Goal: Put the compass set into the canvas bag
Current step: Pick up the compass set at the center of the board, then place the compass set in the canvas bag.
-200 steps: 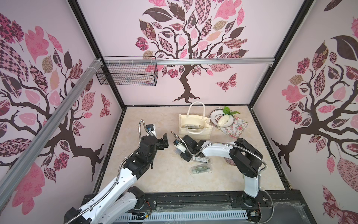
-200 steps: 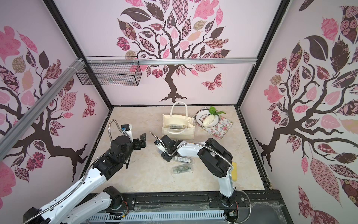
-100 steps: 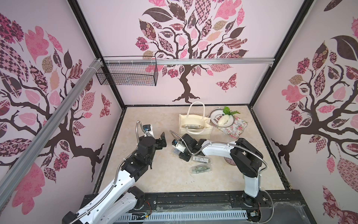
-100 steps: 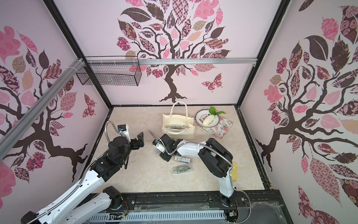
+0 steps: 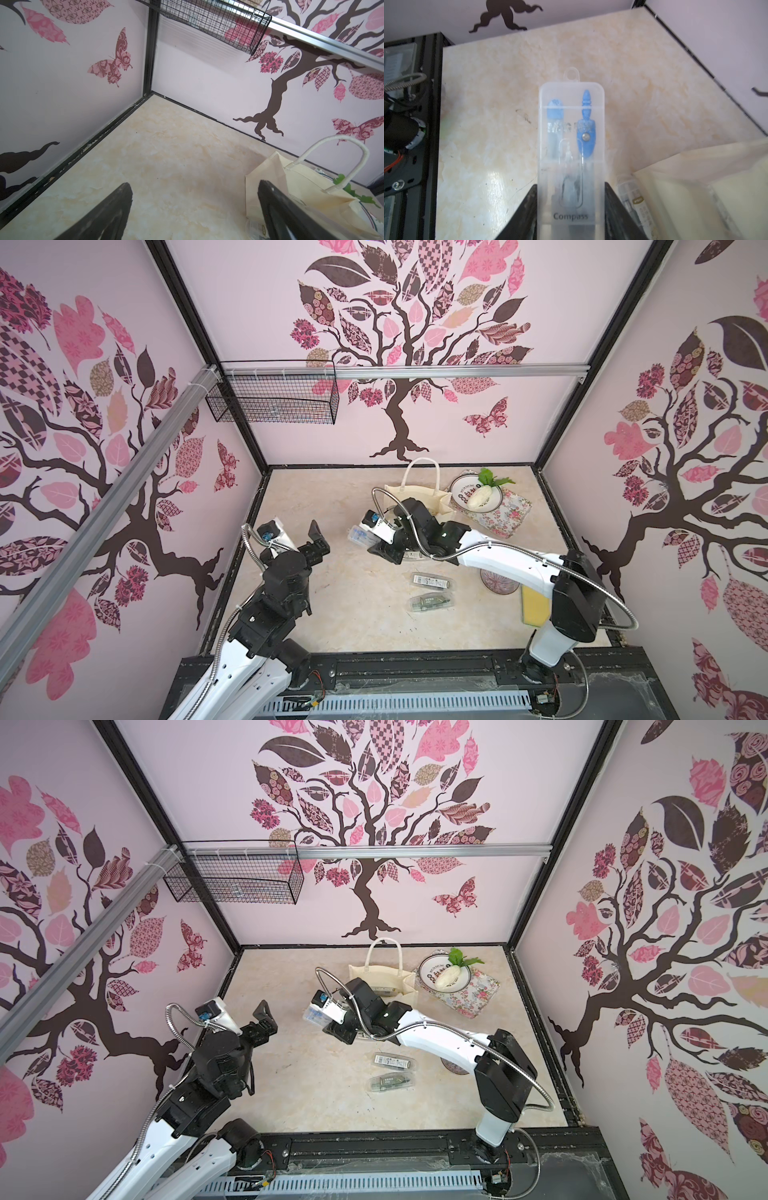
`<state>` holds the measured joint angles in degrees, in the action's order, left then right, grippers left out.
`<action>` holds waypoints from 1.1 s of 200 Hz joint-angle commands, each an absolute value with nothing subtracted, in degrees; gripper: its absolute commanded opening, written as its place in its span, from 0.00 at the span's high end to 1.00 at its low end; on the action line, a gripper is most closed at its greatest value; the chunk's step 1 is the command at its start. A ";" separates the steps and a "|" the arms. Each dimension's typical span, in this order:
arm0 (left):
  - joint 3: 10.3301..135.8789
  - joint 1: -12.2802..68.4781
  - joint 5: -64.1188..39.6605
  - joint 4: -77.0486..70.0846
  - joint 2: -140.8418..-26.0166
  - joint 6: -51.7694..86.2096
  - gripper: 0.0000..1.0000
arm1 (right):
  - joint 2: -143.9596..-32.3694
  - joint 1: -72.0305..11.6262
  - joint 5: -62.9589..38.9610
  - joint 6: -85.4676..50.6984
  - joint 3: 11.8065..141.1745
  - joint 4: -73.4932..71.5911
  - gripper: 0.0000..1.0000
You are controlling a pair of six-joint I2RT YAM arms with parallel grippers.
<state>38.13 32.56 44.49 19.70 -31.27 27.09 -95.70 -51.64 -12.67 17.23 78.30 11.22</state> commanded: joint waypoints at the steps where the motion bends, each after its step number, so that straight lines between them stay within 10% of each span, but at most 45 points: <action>1: 36.37 32.35 45.95 20.52 -31.38 29.17 0.03 | -91.21 -51.77 -13.07 19.22 82.76 10.26 0.61; 220: 38.08 32.42 37.36 23.13 -35.04 26.19 0.03 | -105.37 -29.25 -6.92 37.90 83.36 8.89 0.59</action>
<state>38.13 32.51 38.02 22.68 -34.24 26.92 -104.03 -30.30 -4.75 33.17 84.12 7.99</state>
